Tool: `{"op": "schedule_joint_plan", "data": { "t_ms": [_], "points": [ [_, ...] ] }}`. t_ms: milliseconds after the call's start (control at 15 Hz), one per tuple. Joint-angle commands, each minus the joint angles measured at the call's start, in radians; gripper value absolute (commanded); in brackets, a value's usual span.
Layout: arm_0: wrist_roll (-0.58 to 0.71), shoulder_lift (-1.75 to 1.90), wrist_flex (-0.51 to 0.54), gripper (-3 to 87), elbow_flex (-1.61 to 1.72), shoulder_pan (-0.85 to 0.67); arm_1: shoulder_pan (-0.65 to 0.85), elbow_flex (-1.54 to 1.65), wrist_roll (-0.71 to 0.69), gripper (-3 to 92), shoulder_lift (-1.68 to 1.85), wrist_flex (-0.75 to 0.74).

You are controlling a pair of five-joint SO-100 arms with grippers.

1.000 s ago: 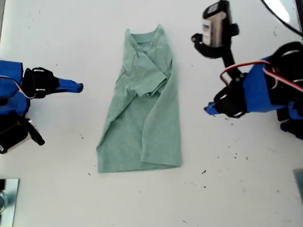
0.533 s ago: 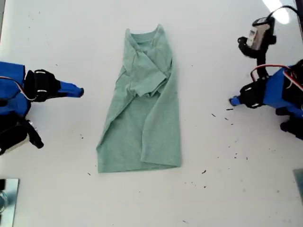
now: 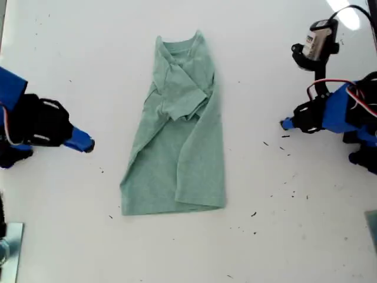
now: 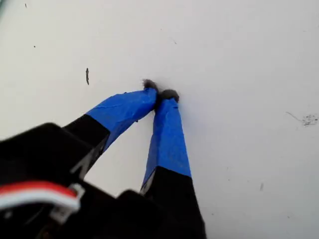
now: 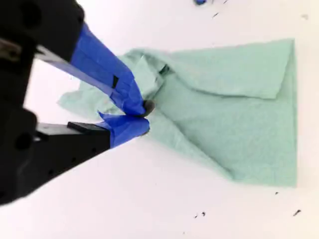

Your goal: Fold t shirt

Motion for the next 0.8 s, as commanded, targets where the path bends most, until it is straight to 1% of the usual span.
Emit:
{"op": "schedule_joint_plan", "data": {
  "t_ms": [0, 67, 133, 333, 467, 533, 733],
  "points": [
    [-0.002, -0.126, 0.009, -0.3, -0.138, 0.067, 0.011, 0.002, -0.006, 2.9, -0.017, -0.029],
    [-0.005, -0.137, 0.009, 13.7, -0.138, 0.077, 0.011, 0.002, -0.006, 2.9, -0.017, -0.029],
    [0.002, -0.137, 0.009, 23.7, -0.14, 0.084, 0.011, 0.002, -0.006, 2.9, -0.017, -0.029],
    [-0.003, -0.155, 0.009, 28.8, -0.058, 0.098, 0.011, 0.002, -0.006, 2.9, -0.015, -0.028],
    [-0.061, -0.201, -0.003, 28.4, 0.029, 0.107, 0.009, 0.002, -0.003, 2.9, -0.014, -0.028],
    [-0.08, -0.218, -0.041, 27.5, 0.094, 0.117, 0.008, 0.002, -0.002, 2.9, -0.012, -0.026],
    [-0.13, -0.23, -0.293, 25.8, 0.342, 0.152, 0.002, 0.002, -0.002, 2.9, -0.012, -0.026]
  ]
}}
